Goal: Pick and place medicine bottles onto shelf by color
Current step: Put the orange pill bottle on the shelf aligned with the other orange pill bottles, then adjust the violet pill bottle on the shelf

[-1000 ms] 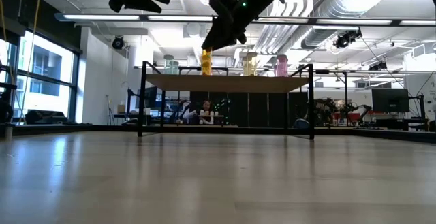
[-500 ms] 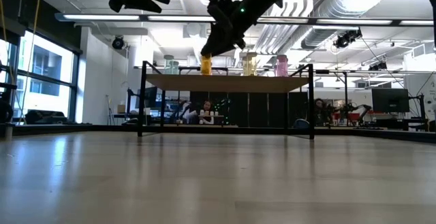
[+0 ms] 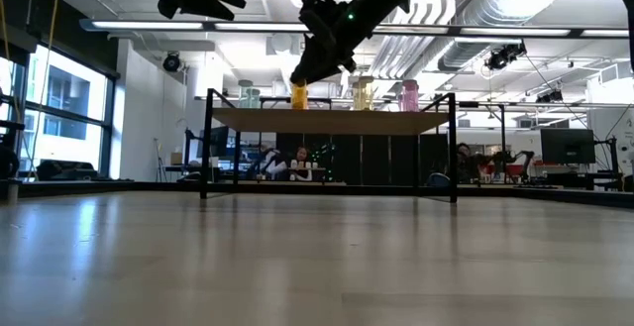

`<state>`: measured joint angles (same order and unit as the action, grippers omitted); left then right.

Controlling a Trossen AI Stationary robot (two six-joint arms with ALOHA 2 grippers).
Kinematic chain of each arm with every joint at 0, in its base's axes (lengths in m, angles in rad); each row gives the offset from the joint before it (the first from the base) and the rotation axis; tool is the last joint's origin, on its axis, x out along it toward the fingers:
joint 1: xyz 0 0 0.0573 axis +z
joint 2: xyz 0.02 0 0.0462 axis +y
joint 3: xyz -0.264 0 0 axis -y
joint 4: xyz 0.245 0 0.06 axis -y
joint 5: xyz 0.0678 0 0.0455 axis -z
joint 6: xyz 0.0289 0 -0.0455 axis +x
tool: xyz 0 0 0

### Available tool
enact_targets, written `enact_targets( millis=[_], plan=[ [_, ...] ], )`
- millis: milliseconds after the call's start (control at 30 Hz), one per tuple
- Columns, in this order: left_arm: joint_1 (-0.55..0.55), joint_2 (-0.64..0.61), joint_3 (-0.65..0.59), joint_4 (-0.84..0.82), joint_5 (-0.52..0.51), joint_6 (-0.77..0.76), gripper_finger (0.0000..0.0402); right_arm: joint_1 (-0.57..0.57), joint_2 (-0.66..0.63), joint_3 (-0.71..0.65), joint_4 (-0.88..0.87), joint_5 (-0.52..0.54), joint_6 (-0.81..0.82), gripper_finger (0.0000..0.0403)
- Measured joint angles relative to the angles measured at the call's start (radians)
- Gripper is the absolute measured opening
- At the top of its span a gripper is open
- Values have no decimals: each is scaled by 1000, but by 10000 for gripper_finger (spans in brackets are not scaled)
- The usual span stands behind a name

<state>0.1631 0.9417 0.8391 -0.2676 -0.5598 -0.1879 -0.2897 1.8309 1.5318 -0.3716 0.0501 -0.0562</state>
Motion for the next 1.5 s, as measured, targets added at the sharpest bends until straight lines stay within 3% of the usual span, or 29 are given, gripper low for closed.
enact_targets(
  millis=[267, 567, 1500],
  plan=[
    [0, 0, 0, -2, 0, 0, 212, 0, 0, 0, -2, 0, -6, 109],
    [0, 0, 0, -2, 0, 0, 212, 0, 2, -3, -8, 5, -12, 152],
    [0, 0, 0, -7, 0, 8, 211, 0, -29, -2, -24, 7, 7, 149]
  ],
)
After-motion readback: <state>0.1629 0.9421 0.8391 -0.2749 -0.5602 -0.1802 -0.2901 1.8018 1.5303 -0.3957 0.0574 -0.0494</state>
